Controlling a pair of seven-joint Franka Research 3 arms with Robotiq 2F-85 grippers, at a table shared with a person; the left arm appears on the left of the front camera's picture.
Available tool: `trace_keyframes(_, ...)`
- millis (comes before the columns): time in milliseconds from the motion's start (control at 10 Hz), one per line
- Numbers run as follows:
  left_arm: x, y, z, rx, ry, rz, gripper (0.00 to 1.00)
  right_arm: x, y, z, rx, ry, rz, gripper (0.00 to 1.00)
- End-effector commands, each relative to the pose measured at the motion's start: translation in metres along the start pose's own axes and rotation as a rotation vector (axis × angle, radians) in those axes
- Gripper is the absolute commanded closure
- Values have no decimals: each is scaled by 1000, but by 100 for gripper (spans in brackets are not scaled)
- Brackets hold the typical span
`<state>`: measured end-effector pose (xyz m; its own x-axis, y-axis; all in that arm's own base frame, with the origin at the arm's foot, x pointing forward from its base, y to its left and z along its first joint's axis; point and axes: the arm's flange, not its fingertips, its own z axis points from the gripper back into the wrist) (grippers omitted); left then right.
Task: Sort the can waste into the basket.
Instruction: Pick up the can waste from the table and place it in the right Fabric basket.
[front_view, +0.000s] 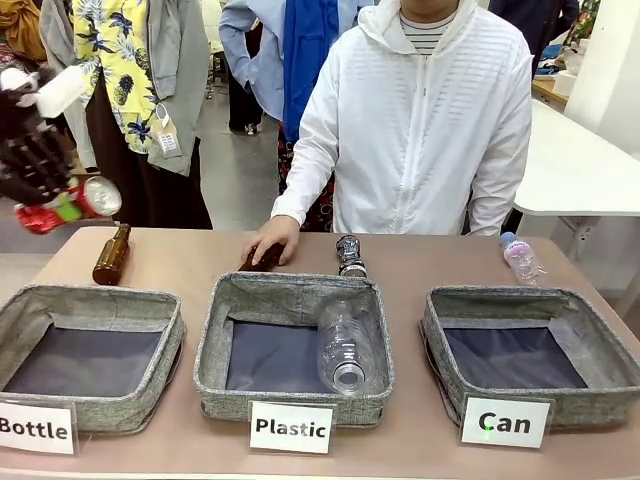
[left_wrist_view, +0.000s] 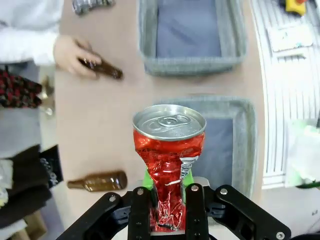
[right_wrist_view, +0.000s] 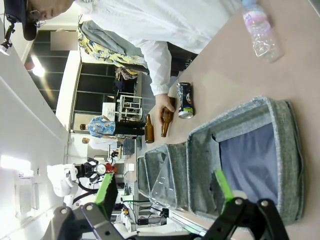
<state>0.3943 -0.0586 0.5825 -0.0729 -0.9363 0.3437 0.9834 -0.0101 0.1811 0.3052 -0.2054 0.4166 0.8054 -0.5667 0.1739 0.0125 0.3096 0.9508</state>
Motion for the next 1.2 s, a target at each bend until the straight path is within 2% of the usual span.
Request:
trace_keyframes(0,46,-17,-9,24,-42,-62,77,0,0,0,0,0,0,0)
trace_keyframes(100,81,-18,-16,15,-42,-108,77,4,18,27,44,-3,44,0)
trace_keyframes(200,127,-18,-26,2,-16,-216,77,13,26,49,28,-9,75,0)
trace_keyframes(300,180,-19,-34,-17,-34,-338,77,23,24,58,-23,-38,103,0)
trace_keyframes(400,249,-19,-48,-4,-111,-352,77,31,21,65,-57,-76,94,0)
trace_keyframes(500,320,-21,-70,-41,-196,-283,77,33,22,81,-49,-82,91,0)
trace_keyframes(600,393,-18,-104,-45,-171,-314,77,36,24,98,-33,-120,88,0)
trace_keyframes(700,451,-12,-134,-120,-183,-339,77,38,25,108,-9,-140,87,0)
trace_keyframes(800,502,-9,-169,-123,-167,-359,77,35,24,115,-3,-143,94,0)
trace_keyframes(1000,586,5,-241,-71,-106,-315,77,27,19,130,29,-155,95,0)
trace_keyframes(1100,603,16,-259,-79,-68,-315,77,24,21,136,65,-152,95,0)
